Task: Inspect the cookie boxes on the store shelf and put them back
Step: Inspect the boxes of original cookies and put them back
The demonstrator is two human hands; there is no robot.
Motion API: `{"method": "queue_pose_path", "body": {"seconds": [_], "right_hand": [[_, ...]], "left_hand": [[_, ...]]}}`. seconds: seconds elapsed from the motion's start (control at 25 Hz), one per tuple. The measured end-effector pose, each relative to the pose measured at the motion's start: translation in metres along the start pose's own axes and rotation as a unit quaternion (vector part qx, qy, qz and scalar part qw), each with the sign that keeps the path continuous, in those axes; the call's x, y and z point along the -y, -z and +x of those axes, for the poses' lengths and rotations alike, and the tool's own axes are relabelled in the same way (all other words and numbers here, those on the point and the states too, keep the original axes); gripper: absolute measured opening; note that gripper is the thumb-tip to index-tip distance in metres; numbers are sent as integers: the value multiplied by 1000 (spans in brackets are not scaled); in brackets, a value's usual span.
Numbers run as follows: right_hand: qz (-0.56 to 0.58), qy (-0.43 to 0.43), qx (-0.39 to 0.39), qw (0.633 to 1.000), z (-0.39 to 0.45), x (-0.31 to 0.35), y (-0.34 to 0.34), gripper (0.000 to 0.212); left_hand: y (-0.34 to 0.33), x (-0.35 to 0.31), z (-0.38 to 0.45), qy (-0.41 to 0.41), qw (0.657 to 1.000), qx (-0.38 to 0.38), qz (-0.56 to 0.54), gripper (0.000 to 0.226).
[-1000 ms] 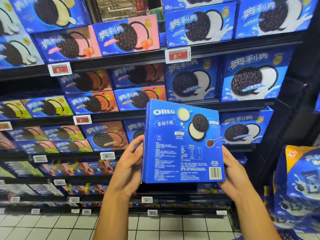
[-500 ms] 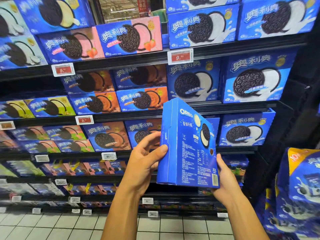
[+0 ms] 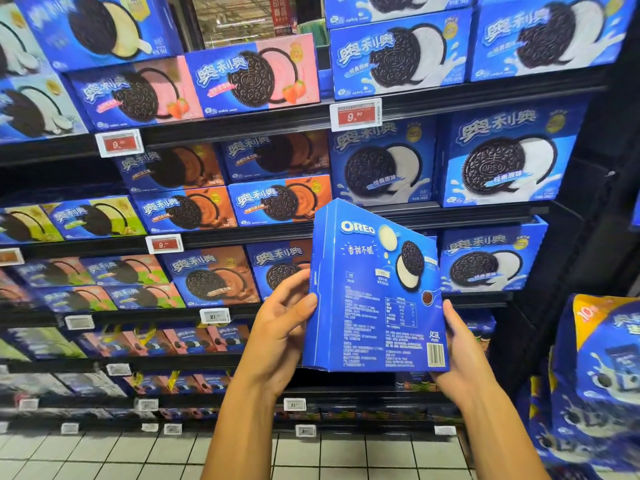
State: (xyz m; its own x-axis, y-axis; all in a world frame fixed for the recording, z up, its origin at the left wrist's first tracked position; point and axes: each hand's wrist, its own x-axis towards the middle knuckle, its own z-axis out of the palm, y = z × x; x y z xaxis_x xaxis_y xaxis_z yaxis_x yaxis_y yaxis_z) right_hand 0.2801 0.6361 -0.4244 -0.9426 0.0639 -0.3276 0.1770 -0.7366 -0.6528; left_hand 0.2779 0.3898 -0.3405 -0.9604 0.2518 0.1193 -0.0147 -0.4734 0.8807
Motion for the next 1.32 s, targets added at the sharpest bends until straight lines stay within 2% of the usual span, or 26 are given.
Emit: {"method": "queue_pose_path", "body": {"seconds": [0.08,0.16,0.36,0.48,0.6,0.72,0.84,1.0,1.08,1.12,1.2,1.32], "right_hand": [[10,19,6,1000,-2,7,0,40],[1,54,11,998,-7,15,1,32],[2,110,67,992,-24,30,-9,29],[15,104,78,991,-32,32,-16,31],[13,83,80,993,-38,32,-18,35],[10,63,77,995,-41,30,-19,37],[-8,83,80,993,-43,30,-23,38],[-79,149,96,981,-46,29,-34,33],[-110,169,99,975,-46,26,-41,33],[-122,179,99,971,-47,25,-45,33],[-149,203,97,963,-49,21,-55,33],[-184,240,113,946,-52,14,-71,39]], "left_hand": [[8,3,1,7,1000,4,-29,74],[16,6,4,12,999,7,-51,73],[27,17,8,34,989,7,-146,43],[33,29,8,50,973,-3,-223,38],[36,35,9,60,968,-5,-243,36],[38,37,12,58,972,-13,-225,36],[40,38,16,57,983,-33,-173,35],[28,41,23,48,988,-147,-16,28],[18,32,23,21,970,-225,87,23],[13,26,22,4,962,-241,127,20],[-2,17,18,-25,969,-195,153,19],[-34,15,6,-1,989,-15,148,58]]}}
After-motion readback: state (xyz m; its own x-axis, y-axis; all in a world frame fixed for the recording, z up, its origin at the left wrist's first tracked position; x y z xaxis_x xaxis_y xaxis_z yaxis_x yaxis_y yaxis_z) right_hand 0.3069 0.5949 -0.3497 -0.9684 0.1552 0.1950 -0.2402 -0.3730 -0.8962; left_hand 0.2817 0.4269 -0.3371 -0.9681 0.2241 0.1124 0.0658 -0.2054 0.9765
